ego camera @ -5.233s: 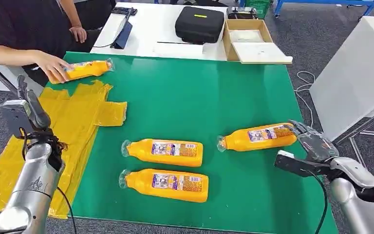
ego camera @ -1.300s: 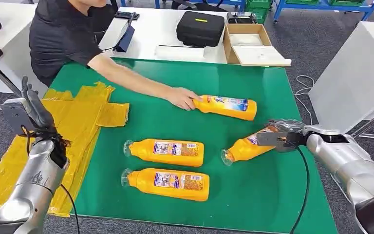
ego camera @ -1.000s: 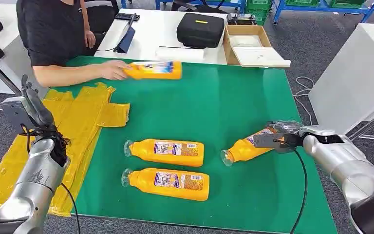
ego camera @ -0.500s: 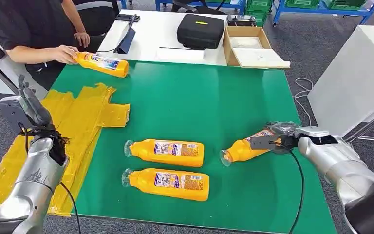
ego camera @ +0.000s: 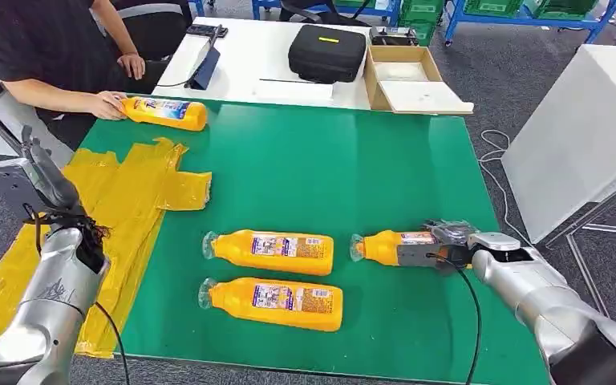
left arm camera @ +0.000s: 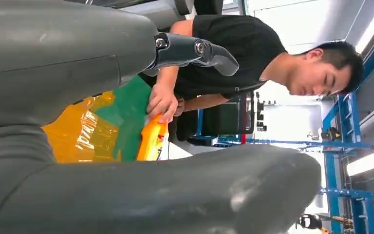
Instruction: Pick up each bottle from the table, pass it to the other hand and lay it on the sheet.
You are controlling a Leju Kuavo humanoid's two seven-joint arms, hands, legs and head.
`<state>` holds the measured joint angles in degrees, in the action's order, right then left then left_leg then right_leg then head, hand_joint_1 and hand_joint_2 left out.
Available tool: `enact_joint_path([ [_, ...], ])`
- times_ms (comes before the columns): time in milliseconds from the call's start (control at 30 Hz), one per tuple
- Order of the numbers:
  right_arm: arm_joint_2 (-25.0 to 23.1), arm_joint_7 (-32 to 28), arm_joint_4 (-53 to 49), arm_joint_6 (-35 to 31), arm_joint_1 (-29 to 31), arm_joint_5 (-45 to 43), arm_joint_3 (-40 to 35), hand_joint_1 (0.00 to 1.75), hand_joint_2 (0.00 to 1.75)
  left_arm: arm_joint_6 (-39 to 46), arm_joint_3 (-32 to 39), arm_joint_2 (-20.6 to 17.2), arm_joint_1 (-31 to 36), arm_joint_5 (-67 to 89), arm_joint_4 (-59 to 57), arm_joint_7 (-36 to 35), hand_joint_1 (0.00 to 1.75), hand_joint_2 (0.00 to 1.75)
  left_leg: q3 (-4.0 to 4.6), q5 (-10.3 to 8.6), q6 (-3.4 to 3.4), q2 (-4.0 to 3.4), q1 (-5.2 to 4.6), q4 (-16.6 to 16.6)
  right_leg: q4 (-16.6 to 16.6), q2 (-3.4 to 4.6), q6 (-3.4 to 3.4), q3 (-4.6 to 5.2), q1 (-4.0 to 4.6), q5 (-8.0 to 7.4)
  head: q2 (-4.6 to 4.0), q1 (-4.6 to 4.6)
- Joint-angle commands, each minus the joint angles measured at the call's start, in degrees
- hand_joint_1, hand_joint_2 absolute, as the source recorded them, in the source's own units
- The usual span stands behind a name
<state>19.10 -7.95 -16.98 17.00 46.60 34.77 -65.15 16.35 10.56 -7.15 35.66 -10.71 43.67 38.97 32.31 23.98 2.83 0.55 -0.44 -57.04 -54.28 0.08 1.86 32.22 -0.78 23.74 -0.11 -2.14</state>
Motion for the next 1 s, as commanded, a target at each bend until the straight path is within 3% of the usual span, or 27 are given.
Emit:
enact_joint_path([
  [33, -3.4, 1.9, 2.3, -0.8, -10.8, 0.7, 1.1, 1.75, 1.75, 0.1, 1.7, 1.0, 1.8, -0.2, -1.1, -0.9, 0.00, 0.00, 0.40, -0.27, -0.20, 0.27, 0.23, 0.0, 0.2, -0.30, -0.12, 0.19, 0.23, -0.25, 0.00, -0.02],
  [100, -3.4, 1.9, 2.3, -0.8, -10.9, 0.7, 1.1, 1.75, 1.75, 0.0, 1.7, 0.9, 1.8, -0.2, -1.1, -0.9, 0.00, 0.00, 0.54, -0.41, -0.26, 0.31, 0.24, 0.1, 0.4, -0.37, -0.15, 0.29, 0.24, -0.37, 0.00, -0.02],
  [167, -3.5, 2.3, 2.3, -1.1, -11.1, 0.6, 1.7, 1.75, 1.75, 0.1, 1.8, 0.9, 1.8, -0.2, -1.0, -1.0, 0.00, 0.00, 0.12, -0.06, -0.22, 0.01, 0.35, -0.2, 0.2, -0.06, -0.23, -0.08, 0.37, -0.23, 0.00, -0.02],
  [300, -4.1, 3.4, 2.0, -2.7, -11.8, 0.6, 2.7, 1.75, 1.75, 0.2, 1.8, 1.2, 2.0, -0.1, -0.8, -1.2, 0.00, 0.00, 0.45, -0.26, -0.38, 0.14, 0.39, -0.1, 0.3, -0.16, -0.28, 0.21, 0.39, -0.42, 0.00, -0.02],
  [567, -0.8, 4.0, -5.6, -8.2, -9.8, 5.6, 11.6, 1.75, 1.75, 0.1, 2.9, 1.4, 0.2, 1.1, 2.2, -2.6, 0.00, 0.00, 0.21, -0.07, -0.31, -0.19, 0.34, -0.2, 0.1, 0.26, -0.26, 0.07, 0.34, -0.37, 0.00, -0.04],
  [600, 0.9, 3.2, -9.8, -9.0, -9.5, 7.8, 15.5, 1.75, 1.75, -0.3, 3.3, 1.3, -0.5, 1.5, 3.0, -3.0, 0.00, 0.00, 0.61, -0.28, -0.38, -0.15, 0.30, -0.1, 0.2, 0.21, -0.29, 0.47, 0.28, -0.55, 0.00, -0.02],
  [667, 3.2, 2.7, -15.5, -5.2, -9.6, 11.0, 20.0, 1.75, 1.75, -0.8, 3.9, 1.4, -1.2, 1.9, 3.8, -3.2, 0.00, 0.00, 0.24, -0.05, -0.30, -0.36, 0.26, -0.1, 0.1, 0.47, -0.25, 0.16, 0.25, -0.38, 0.00, -0.02],
  [700, 6.9, -0.4, -21.1, -3.4, -7.4, 13.3, 23.4, 1.75, 1.75, -1.6, 4.4, 1.3, -2.2, 2.3, 4.7, -3.4, 0.00, 0.00, 0.48, -0.20, -0.34, -0.34, 0.20, -0.1, 0.1, 0.44, -0.26, 0.39, 0.19, -0.51, 0.00, -0.07],
  [767, 9.4, -2.1, -23.7, 1.1, -4.4, 13.8, 24.7, 1.75, 1.75, -2.1, 4.7, 1.1, -2.9, 2.5, 5.2, -3.4, 0.00, 0.00, 1.02, -0.49, -0.50, -0.31, 0.06, 0.1, 0.2, 0.34, -0.34, 0.92, 0.06, -0.76, 0.00, -0.04],
  [800, 11.7, -3.6, -26.7, 4.3, -2.0, 14.3, 26.3, 1.75, 1.75, -2.6, 5.1, 1.1, -3.2, 2.5, 5.4, -3.4, 0.00, 0.00, 0.36, -0.06, -0.19, -0.49, 0.07, -0.2, -0.1, 0.56, -0.11, -0.16, 0.10, -0.54, 0.00, -0.02],
  [900, 18.1, -4.9, -38.3, 8.5, 0.6, 13.3, 30.6, 1.75, 1.75, -3.7, 5.8, 0.8, -3.9, 2.5, 6.1, -3.3, 0.00, 0.00, 1.06, -0.42, -0.04, -0.39, -0.25, -0.1, -0.3, 0.48, 0.21, 0.38, -0.03, -0.72, 0.00, -0.09],
  [933, 19.9, -4.7, -41.7, 10.4, 1.4, 12.6, 31.7, 1.75, 1.75, -4.1, 5.9, 0.8, -4.1, 2.7, 6.3, -3.1, 0.00, 1.75, 1.37, -0.60, -0.08, -0.34, -0.34, -0.2, -0.3, 0.44, 0.24, 0.70, -0.06, -0.77, 0.00, -0.11],
  [1000, 21.0, -4.7, -43.9, 12.5, 2.4, 11.9, 32.4, 1.75, 1.75, -4.8, 6.0, 0.8, -4.2, 2.6, 6.5, -3.3, 0.00, 1.75, 2.03, -0.75, 0.08, -0.29, -0.39, -0.3, -0.5, 0.36, 0.44, 1.23, -0.10, -0.86, 0.00, -0.11],
])
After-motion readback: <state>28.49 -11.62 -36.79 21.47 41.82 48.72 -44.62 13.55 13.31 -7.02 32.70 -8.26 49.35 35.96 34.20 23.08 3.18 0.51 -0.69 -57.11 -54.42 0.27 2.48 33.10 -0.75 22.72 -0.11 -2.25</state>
